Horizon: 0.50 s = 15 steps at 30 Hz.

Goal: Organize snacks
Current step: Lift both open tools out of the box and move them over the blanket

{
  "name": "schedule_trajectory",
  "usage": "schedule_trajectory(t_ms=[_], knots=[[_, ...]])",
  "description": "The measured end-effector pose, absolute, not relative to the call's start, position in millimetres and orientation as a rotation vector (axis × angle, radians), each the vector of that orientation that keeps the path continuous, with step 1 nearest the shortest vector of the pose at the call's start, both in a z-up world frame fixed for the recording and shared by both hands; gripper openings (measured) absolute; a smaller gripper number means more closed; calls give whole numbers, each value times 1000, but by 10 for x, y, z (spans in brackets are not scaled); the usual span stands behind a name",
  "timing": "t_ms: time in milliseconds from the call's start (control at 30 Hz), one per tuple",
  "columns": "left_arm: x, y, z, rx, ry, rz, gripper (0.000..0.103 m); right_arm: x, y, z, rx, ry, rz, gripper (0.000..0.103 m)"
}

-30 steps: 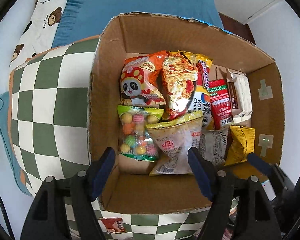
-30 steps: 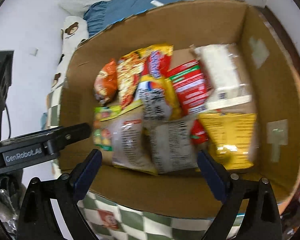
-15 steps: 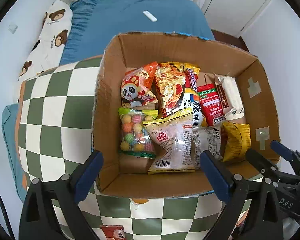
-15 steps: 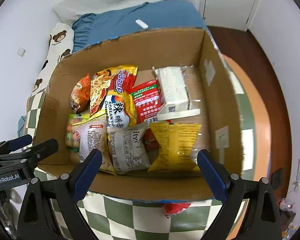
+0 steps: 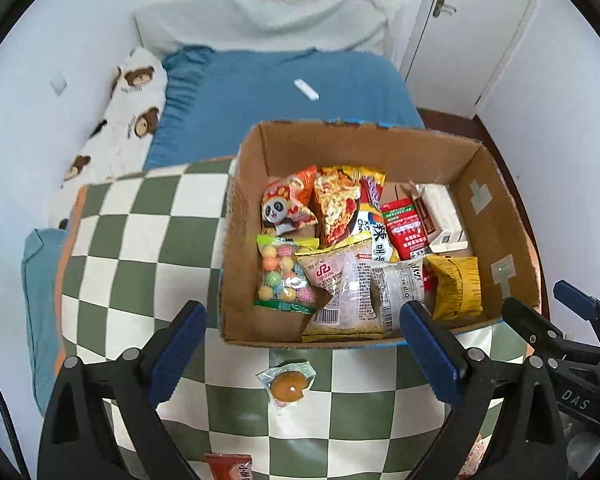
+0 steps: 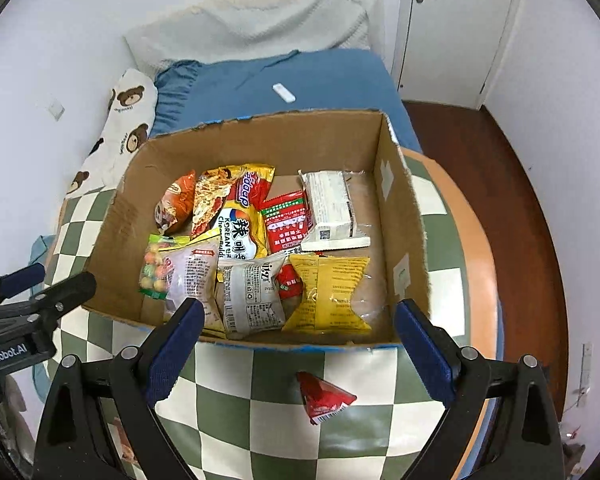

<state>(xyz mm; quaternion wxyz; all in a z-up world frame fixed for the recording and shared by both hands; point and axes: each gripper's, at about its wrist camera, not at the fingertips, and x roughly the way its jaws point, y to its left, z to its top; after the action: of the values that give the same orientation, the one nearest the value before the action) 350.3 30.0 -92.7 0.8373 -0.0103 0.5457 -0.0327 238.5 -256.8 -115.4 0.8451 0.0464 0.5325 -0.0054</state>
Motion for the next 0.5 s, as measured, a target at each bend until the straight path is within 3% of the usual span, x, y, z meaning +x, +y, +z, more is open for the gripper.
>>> schedule_trajectory(t_ms=[500], knots=[[2741, 340, -357, -49, 953, -58, 99, 1691, -2438, -489, 111, 923, 21, 98]])
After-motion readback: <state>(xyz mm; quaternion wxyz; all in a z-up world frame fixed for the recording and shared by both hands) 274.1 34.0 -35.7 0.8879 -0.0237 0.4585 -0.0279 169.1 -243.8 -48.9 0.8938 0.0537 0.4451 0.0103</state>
